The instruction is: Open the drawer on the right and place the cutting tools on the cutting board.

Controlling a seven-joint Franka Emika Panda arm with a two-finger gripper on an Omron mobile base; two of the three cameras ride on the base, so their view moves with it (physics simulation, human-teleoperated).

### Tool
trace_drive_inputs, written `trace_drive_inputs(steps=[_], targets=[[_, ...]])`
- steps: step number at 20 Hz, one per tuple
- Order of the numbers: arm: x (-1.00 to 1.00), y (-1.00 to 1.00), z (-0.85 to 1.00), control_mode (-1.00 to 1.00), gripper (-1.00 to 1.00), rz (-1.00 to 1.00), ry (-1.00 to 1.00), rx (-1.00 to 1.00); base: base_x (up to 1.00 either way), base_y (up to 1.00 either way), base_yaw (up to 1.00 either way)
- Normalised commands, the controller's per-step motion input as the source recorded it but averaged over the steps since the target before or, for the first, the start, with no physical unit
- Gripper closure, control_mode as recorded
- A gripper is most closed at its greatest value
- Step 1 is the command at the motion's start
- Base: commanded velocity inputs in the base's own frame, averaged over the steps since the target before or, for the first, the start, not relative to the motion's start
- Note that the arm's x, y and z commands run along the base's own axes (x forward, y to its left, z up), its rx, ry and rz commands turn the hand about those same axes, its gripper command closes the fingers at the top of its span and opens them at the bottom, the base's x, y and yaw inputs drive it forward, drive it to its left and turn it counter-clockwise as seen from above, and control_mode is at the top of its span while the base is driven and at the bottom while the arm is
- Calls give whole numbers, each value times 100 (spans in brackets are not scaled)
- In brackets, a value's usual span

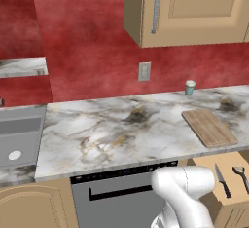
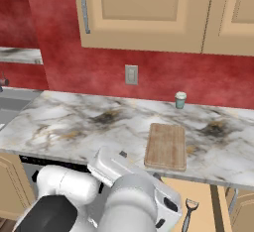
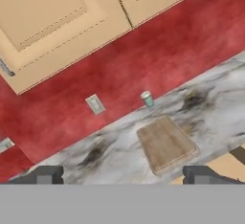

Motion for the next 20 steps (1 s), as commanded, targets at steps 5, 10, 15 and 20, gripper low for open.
trace_drive_inputs(steps=[5, 10, 15, 20], targets=[[53, 0, 0, -100, -100, -1, 40, -11, 0, 0, 0], [36, 0, 0, -100, -100, -1, 45, -4, 0, 0, 0], [22, 0, -22, -100, -100, 0, 53, -5, 0, 0, 0], [30, 0, -54, -100, -100, 0, 63, -8, 0, 0, 0]])
